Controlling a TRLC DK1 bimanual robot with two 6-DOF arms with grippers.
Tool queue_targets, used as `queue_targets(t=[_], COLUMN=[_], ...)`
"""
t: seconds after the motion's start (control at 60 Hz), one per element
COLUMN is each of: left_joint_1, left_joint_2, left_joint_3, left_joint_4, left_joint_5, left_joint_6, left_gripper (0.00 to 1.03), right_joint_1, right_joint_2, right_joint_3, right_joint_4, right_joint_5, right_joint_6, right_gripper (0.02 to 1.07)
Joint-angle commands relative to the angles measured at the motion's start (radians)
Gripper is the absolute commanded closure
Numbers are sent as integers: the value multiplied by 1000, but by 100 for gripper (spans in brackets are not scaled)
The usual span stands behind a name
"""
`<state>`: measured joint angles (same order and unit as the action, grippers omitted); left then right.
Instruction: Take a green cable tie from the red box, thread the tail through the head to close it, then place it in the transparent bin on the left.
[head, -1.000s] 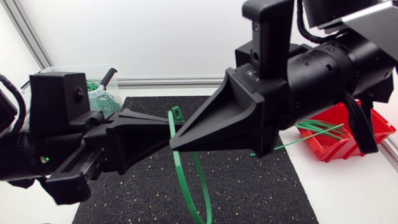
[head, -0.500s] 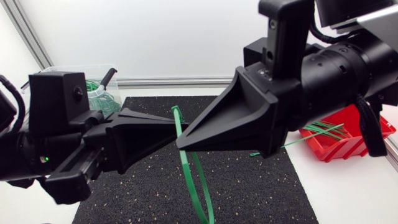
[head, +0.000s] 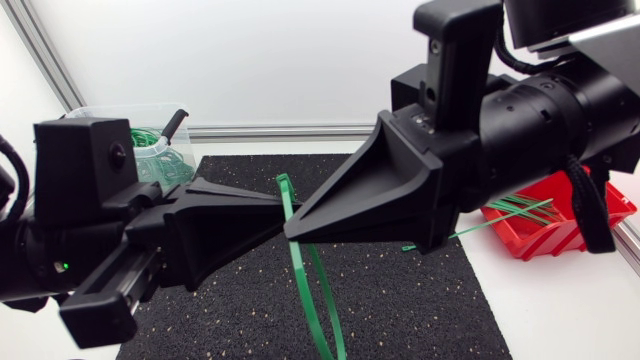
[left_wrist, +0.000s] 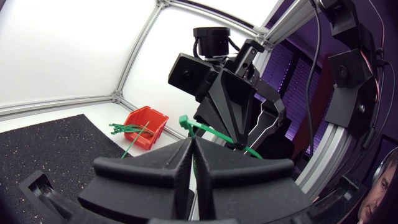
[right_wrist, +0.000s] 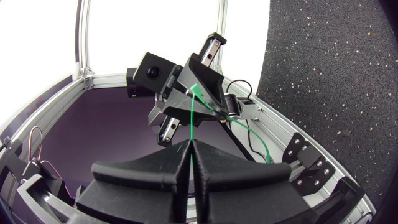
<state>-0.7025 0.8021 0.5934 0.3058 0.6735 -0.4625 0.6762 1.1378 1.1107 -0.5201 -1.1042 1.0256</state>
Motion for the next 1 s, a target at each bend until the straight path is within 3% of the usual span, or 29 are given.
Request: queue_targets(t=[0.0, 0.217, 0.617, 0.983], left_joint_1=[-23, -61, -134, -273], left_joint_2=[-40, -70, -98, -124], left_joint_3=[-24, -29, -41, -70], left_joint_4=[1, -19, -51, -65], left_joint_5=[-2, -38, -178, -342], left_joint_6=[12, 41, 225, 394], left_gripper=[99, 99, 99, 99], right_joint_1=[-15, -15, -12, -17], right_joint_2=[0, 8, 7, 45], right_joint_3=[-26, -17, -9, 0], right_joint_4=[11, 14, 2, -4], right_joint_5=[3, 1, -2, 7], right_joint_6=[19, 22, 33, 30], right_gripper=[101, 101, 101, 101])
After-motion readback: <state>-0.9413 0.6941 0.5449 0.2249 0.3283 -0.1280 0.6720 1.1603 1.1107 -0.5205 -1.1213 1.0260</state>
